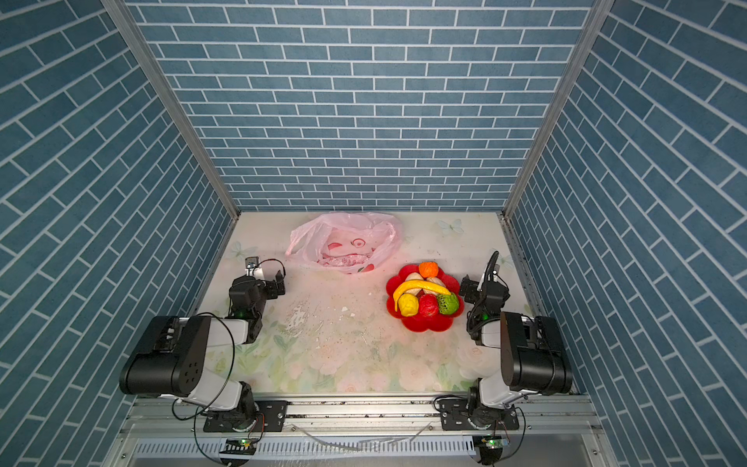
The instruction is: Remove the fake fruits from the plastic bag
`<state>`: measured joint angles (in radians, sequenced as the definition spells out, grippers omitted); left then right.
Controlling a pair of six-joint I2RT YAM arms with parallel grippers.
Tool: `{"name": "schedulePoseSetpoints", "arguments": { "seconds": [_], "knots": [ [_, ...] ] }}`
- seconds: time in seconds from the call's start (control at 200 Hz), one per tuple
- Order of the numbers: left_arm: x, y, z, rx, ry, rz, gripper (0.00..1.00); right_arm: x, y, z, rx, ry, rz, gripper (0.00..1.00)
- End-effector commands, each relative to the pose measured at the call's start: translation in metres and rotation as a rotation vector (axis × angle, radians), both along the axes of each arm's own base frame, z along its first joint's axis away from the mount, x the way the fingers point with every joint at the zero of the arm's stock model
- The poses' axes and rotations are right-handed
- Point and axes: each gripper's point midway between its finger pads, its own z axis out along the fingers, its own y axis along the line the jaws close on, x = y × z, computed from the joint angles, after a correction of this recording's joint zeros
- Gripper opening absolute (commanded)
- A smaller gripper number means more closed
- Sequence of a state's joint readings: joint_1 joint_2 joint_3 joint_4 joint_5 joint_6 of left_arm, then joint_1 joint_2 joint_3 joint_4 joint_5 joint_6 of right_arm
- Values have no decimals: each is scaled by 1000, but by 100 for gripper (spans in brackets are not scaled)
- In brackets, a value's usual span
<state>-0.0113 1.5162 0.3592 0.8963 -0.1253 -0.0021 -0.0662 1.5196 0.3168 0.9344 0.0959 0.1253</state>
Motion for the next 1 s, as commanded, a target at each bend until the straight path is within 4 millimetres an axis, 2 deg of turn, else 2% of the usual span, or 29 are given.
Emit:
{"name": "schedulePoseSetpoints", "arguments": {
  "seconds": [0.0, 0.995],
  "knots": [
    [0, 1, 1, 11, -7, -6, 99, 7, 0, 9, -4, -37, 11, 99],
    [0, 1, 1, 11, -7, -6, 99, 12, 3, 7, -14, -9, 31, 99]
  ]
}}
